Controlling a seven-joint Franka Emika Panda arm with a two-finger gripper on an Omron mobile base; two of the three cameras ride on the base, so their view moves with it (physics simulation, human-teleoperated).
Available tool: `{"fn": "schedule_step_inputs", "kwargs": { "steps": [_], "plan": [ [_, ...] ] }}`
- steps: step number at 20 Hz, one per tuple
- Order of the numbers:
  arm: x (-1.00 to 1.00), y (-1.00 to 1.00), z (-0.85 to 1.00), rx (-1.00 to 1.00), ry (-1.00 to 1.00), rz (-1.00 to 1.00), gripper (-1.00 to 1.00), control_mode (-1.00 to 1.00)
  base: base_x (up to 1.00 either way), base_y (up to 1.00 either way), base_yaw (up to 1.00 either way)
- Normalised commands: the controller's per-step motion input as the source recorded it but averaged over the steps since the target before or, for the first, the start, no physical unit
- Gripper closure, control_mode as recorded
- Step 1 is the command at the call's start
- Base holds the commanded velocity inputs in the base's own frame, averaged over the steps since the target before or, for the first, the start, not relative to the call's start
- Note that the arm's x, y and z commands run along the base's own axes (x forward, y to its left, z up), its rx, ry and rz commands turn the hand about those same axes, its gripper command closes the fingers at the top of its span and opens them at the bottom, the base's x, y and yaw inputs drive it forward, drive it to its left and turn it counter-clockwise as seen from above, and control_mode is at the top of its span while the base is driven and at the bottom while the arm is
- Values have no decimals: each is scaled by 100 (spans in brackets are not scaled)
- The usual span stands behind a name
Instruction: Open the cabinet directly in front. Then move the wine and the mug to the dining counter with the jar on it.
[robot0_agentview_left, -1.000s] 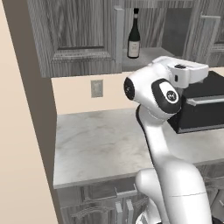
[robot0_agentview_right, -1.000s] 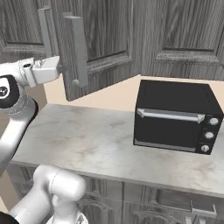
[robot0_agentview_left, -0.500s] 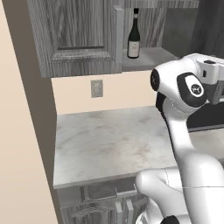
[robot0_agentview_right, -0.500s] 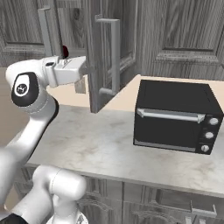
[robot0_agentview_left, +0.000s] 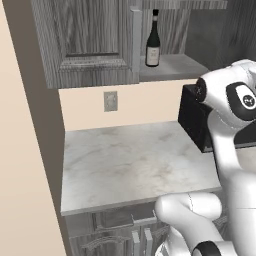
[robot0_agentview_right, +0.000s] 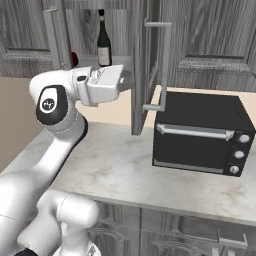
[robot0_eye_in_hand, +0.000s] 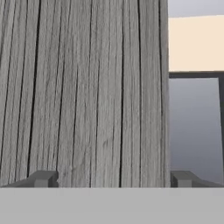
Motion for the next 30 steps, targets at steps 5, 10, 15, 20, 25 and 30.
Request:
{"fn": "schedule_step_inputs", "kwargs": {
  "steps": [5,10,15,20,25,30],
  "plan": [
    [-83,0,15,0,-24,0,-100,-100,0,0,0],
    [-84,42,53,0,-25,5,-100,-100,0,0,0],
    [-14,100,11,9,-3,27,-100,-100,0,0,0],
    [1,100,-6,13,8,45,-100,-100,0,0,0],
    [9,100,-17,14,8,51,-100,-100,0,0,0],
    [14,100,-34,8,3,59,-100,-100,0,0,0]
  ]
}}
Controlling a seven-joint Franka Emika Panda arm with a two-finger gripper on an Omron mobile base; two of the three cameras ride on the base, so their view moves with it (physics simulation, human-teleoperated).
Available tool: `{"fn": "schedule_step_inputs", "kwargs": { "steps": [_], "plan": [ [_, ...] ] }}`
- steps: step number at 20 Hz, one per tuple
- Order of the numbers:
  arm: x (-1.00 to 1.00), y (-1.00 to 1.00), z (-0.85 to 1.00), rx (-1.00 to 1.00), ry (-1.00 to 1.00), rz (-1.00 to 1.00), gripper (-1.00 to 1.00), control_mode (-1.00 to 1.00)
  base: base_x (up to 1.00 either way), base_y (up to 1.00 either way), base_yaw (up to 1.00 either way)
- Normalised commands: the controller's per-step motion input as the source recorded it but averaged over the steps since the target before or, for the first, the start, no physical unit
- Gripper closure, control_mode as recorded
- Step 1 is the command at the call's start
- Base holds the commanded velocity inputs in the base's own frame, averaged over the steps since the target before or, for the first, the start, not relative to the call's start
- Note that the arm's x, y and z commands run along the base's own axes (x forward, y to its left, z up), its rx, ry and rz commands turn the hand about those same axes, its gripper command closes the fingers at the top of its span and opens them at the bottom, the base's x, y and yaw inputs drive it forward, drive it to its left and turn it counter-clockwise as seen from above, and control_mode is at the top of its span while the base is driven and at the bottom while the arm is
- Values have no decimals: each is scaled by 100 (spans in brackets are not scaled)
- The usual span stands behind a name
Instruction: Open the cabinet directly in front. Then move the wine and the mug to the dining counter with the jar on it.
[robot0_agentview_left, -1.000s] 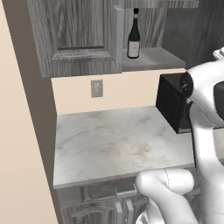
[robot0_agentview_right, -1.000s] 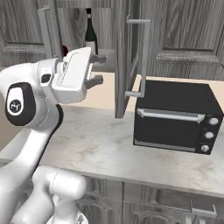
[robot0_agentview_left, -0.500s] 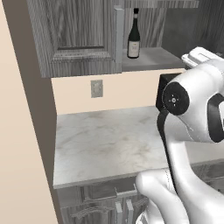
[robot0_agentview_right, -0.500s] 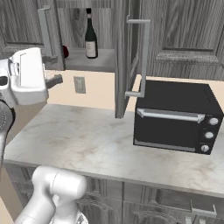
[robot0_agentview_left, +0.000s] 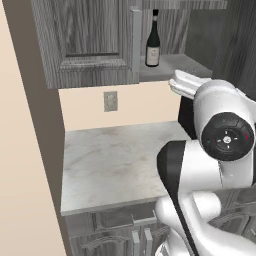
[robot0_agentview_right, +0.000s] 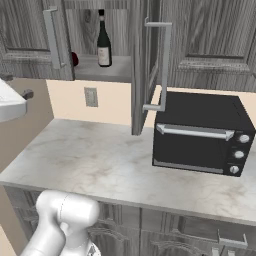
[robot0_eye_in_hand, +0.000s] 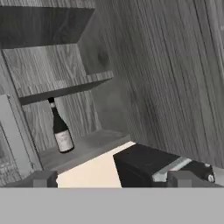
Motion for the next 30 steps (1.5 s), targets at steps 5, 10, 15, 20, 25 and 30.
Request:
{"fn": "schedule_step_inputs", "kwargs": {
  "steps": [5,10,15,20,25,30],
  "plan": [
    [43,82,-39,1,-3,55,-100,-100,0,0,0],
    [8,4,-2,0,-5,13,-100,-100,0,0,0],
    [53,5,11,0,-14,16,-100,-100,0,0,0],
    [86,21,5,0,-3,14,-100,-100,0,0,0],
    [76,14,0,0,0,4,-100,-100,0,0,0],
    [31,0,15,0,0,-6,-100,-100,0,0,0]
  ]
}}
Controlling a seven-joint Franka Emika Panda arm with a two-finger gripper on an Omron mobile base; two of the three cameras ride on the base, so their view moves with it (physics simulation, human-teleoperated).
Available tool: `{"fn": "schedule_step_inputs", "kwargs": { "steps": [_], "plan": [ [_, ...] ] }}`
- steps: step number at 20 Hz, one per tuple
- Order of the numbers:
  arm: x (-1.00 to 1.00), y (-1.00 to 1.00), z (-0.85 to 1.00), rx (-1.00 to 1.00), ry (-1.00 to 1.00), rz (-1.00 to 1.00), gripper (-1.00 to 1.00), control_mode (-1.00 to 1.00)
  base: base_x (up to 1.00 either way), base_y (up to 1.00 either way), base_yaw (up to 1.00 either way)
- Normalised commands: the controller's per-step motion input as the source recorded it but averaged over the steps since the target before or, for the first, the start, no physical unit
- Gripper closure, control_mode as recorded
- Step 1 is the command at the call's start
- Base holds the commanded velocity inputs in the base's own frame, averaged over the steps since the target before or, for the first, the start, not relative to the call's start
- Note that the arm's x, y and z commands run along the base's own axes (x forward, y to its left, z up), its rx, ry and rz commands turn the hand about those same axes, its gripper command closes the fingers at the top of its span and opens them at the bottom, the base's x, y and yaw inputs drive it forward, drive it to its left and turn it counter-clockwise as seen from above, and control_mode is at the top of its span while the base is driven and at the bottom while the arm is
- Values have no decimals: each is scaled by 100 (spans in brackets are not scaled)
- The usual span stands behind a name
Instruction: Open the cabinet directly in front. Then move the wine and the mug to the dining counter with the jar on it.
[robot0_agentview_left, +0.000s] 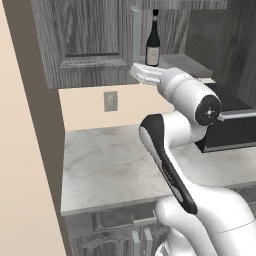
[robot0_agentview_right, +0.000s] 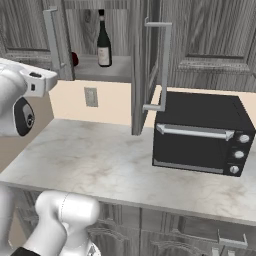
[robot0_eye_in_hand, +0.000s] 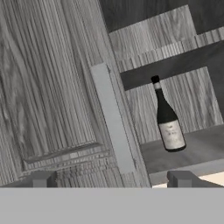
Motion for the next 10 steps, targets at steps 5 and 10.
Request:
{"fn": "schedule_step_inputs", "kwargs": {
  "steps": [5,10],
  "plan": [
    [6,1,1,0,0,-3,-100,-100,0,0,0],
    [27,0,0,0,1,0,-100,-100,0,0,0]
  ]
}}
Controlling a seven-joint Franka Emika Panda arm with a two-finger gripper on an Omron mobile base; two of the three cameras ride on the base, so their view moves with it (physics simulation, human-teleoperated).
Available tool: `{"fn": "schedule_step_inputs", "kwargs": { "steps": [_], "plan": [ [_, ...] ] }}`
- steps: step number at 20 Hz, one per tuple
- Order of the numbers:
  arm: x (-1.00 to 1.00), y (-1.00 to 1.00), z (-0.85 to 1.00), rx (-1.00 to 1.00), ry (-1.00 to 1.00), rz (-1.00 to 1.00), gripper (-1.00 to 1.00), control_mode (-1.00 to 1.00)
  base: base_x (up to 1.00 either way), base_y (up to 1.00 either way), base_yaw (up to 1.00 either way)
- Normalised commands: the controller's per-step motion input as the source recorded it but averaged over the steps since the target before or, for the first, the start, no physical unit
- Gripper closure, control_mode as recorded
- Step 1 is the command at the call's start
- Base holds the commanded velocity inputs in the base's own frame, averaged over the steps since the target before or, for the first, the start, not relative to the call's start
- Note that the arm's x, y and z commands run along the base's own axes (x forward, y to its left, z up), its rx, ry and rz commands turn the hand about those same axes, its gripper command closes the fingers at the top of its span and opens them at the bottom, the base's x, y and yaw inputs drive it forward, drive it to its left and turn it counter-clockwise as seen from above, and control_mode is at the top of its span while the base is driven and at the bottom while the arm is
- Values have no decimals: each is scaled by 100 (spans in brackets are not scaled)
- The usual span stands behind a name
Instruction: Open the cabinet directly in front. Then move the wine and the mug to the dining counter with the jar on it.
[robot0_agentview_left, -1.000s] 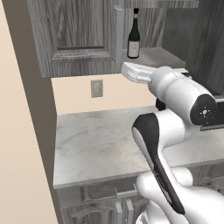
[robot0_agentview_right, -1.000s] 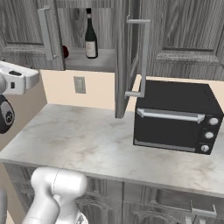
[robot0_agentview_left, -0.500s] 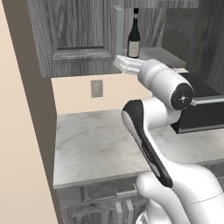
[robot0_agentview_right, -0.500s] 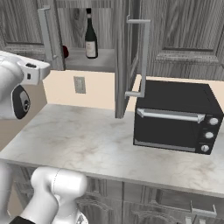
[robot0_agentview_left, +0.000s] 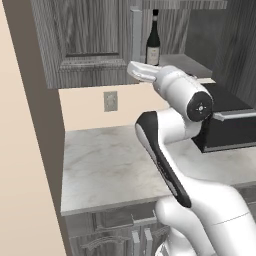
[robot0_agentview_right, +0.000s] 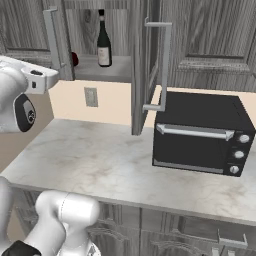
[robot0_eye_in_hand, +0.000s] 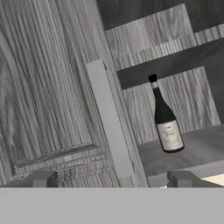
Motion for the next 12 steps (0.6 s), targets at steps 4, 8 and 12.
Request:
{"fn": "schedule_step_inputs", "kwargs": {
  "steps": [4,8,12],
  "plan": [
    [67,0,0,0,8,0,-100,-100,0,0,0],
    [80,0,0,0,9,0,-100,-100,0,0,0],
    [84,0,0,0,8,0,-100,-100,0,0,0]
  ]
}}
